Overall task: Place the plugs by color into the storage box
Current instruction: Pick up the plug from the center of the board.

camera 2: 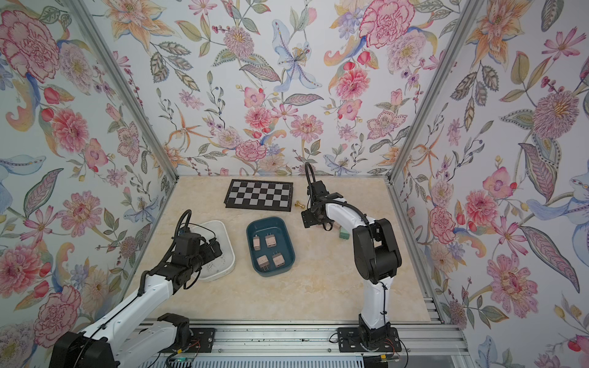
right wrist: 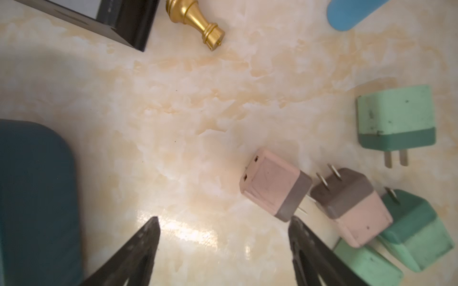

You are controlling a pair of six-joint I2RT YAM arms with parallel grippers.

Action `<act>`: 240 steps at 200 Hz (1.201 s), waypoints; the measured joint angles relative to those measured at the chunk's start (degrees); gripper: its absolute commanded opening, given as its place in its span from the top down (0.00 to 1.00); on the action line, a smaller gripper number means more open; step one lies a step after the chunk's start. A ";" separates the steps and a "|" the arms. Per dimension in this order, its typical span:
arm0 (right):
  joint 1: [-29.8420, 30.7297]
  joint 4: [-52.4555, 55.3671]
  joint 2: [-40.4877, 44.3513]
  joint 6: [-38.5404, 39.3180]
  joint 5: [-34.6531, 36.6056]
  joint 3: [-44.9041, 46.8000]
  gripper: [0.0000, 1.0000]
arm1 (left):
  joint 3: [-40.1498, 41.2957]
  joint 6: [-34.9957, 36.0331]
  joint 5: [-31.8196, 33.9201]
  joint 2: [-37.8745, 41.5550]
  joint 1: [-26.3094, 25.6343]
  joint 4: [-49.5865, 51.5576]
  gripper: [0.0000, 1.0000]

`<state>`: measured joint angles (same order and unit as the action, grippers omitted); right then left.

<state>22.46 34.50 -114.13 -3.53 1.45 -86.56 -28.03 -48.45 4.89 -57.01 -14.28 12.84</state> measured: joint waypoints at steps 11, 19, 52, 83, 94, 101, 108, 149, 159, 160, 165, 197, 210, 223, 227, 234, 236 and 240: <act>-0.76 -0.04 -2.25 0.85 -0.33 -1.49 0.17 | -0.02 0.00 0.00 0.00 0.00 0.00 0.01; -1.20 -0.11 -3.58 1.42 -0.39 -2.43 0.17 | -0.02 0.00 0.00 0.00 0.00 0.04 0.00; -2.10 -1.01 -7.74 3.15 -0.57 -7.13 0.17 | -0.04 0.02 0.00 -0.11 0.00 0.46 0.01; -2.40 -1.64 -10.60 3.69 -0.61 -8.37 0.18 | -0.13 0.02 0.00 -0.59 0.00 0.50 0.01; -2.40 -1.73 -11.15 3.80 -0.74 -8.37 0.18 | -0.13 0.00 0.00 -0.74 0.00 0.48 0.01; -2.40 -1.73 -11.26 3.78 -0.79 -8.31 0.18 | -0.13 0.02 0.00 -0.79 0.00 0.46 0.01; -2.40 -1.70 -11.26 3.78 -0.83 -8.13 0.18 | -0.13 0.00 0.00 -0.85 0.00 0.46 0.01; -2.40 -4.09 -10.58 3.74 -1.22 -5.51 0.24 | -0.13 0.02 -0.02 -1.38 0.00 0.35 0.01; -2.32 -4.68 -10.16 3.74 -1.22 -4.76 0.28 | -0.13 0.00 -0.02 -1.40 0.00 0.33 0.00; -2.29 -4.76 -10.10 3.76 -1.25 -4.66 0.28 | -0.13 0.00 -0.02 -1.40 0.00 0.35 0.00; -2.29 -4.98 -9.88 3.74 -1.22 -4.28 0.31 | -0.13 0.00 -0.02 -1.40 0.00 0.33 0.00; -2.19 -6.23 -8.81 3.69 -1.22 -2.27 0.44 | -0.13 0.00 -0.02 -1.40 0.00 0.33 0.00; -2.19 -6.80 -8.37 3.58 -1.22 -1.55 0.48 | -0.13 0.00 0.00 -1.40 0.00 0.33 0.01; -2.19 -7.17 -7.87 3.54 -1.20 -0.68 0.53 | -0.13 0.00 -0.02 -1.40 0.00 0.33 0.01; -2.19 -7.17 -7.74 3.54 -1.20 -0.48 0.54 | -0.13 0.00 -0.02 -1.40 0.00 0.33 0.01; -2.19 -7.28 -7.39 3.48 -1.20 0.02 0.54 | -0.13 0.00 -0.02 -1.40 0.00 0.33 0.00; -2.19 -7.28 -7.30 3.50 -1.18 0.13 0.54 | -0.13 0.00 -0.02 -1.40 0.00 0.31 0.01; -2.19 -7.28 -7.13 3.45 -1.18 0.42 0.54 | -0.13 0.00 -0.02 -1.40 0.00 0.31 0.01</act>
<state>20.27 27.22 -121.25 -0.08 0.27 -86.15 -28.16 -48.45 4.86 -58.41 -14.28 13.15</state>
